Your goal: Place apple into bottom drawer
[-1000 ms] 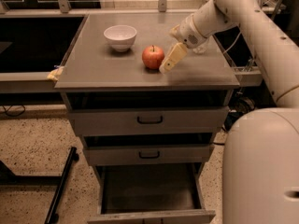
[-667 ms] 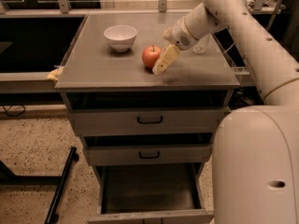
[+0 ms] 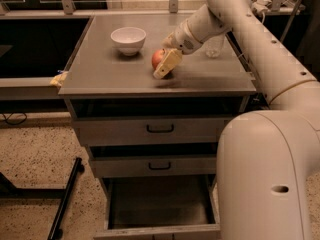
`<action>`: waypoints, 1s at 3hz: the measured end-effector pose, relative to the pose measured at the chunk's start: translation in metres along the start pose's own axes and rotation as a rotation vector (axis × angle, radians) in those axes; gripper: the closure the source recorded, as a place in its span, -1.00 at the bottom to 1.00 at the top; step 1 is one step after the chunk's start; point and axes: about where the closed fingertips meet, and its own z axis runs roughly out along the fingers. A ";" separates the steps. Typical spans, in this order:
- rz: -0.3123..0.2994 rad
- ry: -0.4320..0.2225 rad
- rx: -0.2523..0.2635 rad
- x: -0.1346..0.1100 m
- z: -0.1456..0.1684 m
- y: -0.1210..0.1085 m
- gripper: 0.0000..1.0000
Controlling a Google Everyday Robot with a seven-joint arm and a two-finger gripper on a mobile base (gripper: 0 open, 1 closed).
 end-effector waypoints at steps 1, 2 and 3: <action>0.000 0.000 0.000 0.000 0.000 0.000 -0.18; 0.000 0.000 0.000 0.000 0.000 0.000 0.28; -0.011 -0.008 -0.004 -0.003 -0.004 0.008 0.75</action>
Offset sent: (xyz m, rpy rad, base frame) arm 0.0000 0.0000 0.0000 0.0000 0.0000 0.0000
